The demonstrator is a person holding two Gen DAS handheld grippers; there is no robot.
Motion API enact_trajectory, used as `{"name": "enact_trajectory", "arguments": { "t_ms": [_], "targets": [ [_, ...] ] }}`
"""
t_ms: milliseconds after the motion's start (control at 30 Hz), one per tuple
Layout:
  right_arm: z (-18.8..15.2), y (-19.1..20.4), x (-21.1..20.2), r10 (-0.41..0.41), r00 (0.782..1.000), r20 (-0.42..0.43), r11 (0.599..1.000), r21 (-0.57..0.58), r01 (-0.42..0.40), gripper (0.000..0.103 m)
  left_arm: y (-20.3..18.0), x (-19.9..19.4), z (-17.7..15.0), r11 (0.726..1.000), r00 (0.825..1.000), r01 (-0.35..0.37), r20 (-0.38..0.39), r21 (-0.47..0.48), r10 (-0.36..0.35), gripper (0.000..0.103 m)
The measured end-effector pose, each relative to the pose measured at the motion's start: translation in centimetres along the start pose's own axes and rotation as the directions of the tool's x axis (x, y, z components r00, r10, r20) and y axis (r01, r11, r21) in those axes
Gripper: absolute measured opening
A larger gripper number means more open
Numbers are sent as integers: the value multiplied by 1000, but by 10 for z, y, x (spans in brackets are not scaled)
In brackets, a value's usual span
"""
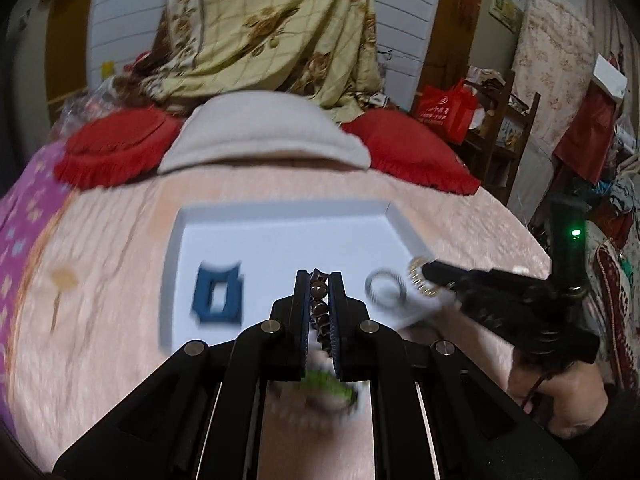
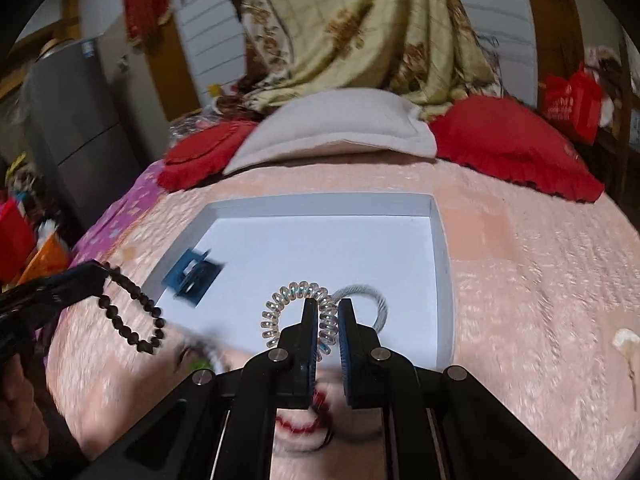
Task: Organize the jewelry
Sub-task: 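Drop the wooden-bead bracelet in the tray with the left tool while the right tool drops the coil tie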
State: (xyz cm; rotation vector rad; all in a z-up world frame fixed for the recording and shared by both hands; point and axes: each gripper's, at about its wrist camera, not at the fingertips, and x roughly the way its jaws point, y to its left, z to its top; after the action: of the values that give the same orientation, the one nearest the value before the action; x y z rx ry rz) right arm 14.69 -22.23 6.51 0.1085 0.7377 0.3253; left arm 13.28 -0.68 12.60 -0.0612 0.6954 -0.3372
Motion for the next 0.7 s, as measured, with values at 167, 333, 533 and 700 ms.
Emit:
{"name": "enact_trajectory", "arguments": {
  "t_ms": [167, 333, 533, 700],
  "targets": [
    [18, -18, 32, 1, 1000, -16, 998, 55, -1, 9, 4, 64, 8, 997, 996, 58, -70, -45, -61, 7],
    [31, -27, 65, -32, 998, -52, 997, 65, 35, 9, 28, 117, -13, 997, 986, -8, -167, -74, -4, 7],
    [39, -44, 100, -83, 989, -121, 985, 141, 100, 9, 44, 126, -23, 994, 975, -89, -211, -63, 73, 7],
    [35, -47, 113, -146, 976, -162, 974, 147, 170, 9, 46, 126, -32, 992, 969, -110, -229, -55, 95, 9]
  ]
}}
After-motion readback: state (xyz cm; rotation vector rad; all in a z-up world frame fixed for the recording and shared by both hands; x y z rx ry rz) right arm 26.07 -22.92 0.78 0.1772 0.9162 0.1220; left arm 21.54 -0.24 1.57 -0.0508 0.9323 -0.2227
